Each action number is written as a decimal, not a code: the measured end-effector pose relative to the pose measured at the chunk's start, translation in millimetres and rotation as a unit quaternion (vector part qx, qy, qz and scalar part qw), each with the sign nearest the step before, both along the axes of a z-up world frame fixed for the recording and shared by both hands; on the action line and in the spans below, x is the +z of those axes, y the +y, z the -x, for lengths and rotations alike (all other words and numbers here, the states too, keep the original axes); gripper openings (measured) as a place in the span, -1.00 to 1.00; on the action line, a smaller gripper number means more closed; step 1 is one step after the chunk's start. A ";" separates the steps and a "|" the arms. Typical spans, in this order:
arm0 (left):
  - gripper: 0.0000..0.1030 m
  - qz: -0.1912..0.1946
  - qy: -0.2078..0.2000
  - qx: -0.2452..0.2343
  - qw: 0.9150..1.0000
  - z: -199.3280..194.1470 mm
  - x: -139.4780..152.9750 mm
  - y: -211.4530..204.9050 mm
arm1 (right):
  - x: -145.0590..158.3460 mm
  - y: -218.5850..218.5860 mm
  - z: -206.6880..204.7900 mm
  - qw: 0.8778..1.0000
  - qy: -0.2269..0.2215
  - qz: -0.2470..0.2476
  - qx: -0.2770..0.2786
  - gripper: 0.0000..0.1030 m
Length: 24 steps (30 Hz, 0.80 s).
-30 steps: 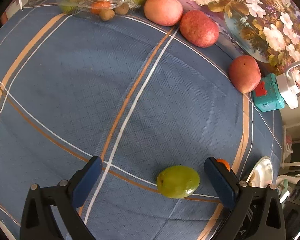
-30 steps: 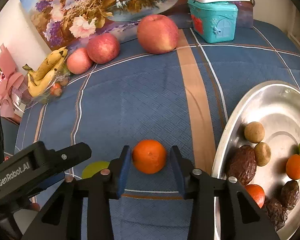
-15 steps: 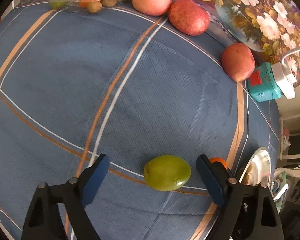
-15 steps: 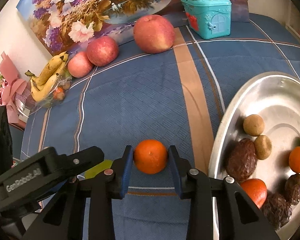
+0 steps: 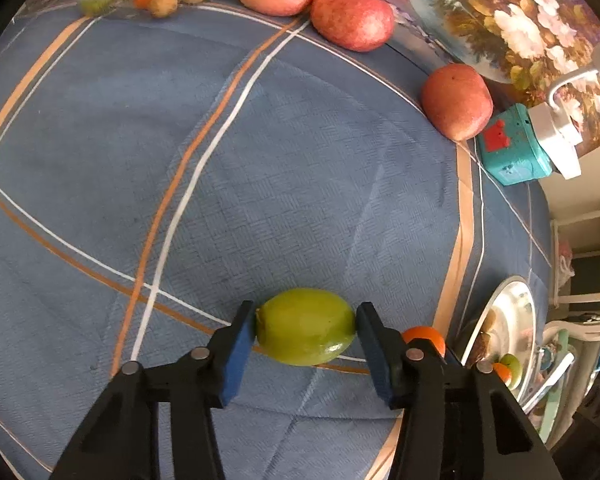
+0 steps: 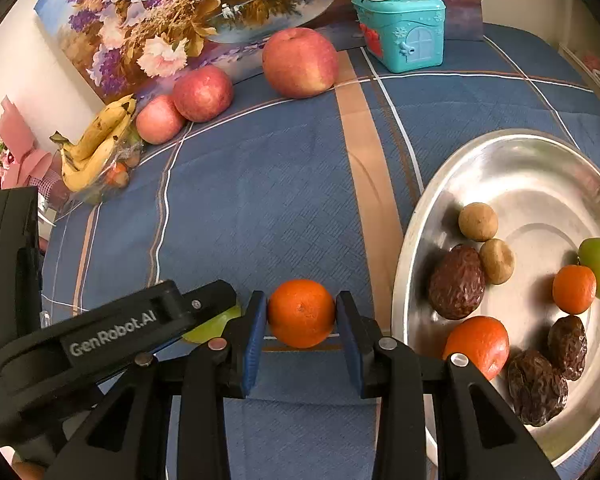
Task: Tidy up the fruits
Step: 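Carry the green pear and the tangerine over the steel plate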
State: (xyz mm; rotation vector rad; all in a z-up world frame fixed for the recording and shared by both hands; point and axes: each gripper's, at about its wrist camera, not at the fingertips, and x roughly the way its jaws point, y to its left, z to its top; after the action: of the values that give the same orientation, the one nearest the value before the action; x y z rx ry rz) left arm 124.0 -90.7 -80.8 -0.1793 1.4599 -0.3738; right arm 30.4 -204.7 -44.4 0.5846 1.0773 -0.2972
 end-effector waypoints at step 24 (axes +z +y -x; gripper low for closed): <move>0.04 0.056 -0.063 0.007 0.996 8.6 71.5 -0.9 | 33.8 -6.0 10.5 1.000 -0.023 0.018 -0.001 -0.29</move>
State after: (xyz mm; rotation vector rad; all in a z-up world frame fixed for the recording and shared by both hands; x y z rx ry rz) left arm 115.4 -91.7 -9.3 -0.2509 1.3141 -0.4476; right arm 20.0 -210.6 -10.6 0.5587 1.0260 -0.3033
